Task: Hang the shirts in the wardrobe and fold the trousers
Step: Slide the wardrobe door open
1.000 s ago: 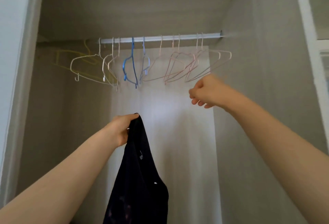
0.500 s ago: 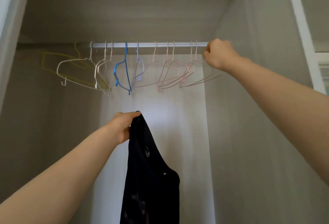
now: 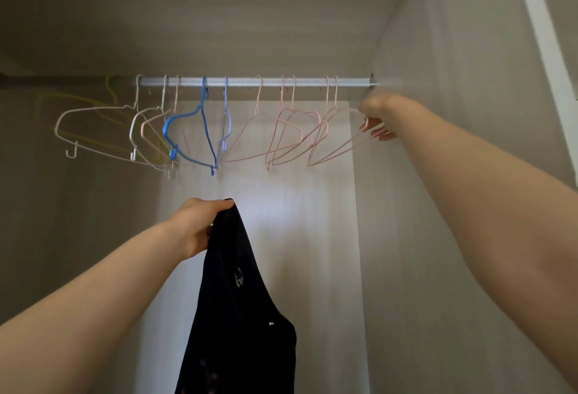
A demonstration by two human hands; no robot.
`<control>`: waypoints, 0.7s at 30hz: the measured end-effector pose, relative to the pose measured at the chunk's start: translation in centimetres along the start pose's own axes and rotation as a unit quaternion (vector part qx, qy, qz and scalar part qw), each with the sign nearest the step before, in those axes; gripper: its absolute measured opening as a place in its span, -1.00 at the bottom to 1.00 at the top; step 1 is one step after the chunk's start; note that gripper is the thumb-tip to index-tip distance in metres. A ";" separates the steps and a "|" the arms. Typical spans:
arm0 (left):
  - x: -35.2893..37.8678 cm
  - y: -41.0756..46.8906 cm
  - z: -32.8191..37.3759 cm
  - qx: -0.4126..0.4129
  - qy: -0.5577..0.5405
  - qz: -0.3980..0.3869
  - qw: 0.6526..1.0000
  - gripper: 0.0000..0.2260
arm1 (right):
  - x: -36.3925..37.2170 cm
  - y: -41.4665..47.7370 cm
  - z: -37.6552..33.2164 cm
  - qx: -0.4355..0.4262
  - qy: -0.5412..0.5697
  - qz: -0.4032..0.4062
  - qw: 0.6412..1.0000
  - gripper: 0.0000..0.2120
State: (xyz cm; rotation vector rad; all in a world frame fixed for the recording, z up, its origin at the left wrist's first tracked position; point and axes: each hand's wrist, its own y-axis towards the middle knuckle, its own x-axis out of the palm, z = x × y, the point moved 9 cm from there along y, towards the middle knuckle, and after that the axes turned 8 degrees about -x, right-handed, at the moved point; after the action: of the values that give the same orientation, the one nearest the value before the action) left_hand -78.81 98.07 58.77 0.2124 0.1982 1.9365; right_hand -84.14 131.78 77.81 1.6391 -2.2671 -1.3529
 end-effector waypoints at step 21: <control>0.1 0.5 -0.3 -0.004 0.029 0.011 1.000 -0.79 | 2.6 3.0 2.4 0.010 0.299 0.028 0.954 -0.63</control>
State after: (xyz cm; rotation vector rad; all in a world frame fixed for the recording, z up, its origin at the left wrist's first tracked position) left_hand -79.35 97.98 58.62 0.1540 0.2262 1.9659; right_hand -88.69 131.39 77.16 1.6767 -1.9421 -0.6831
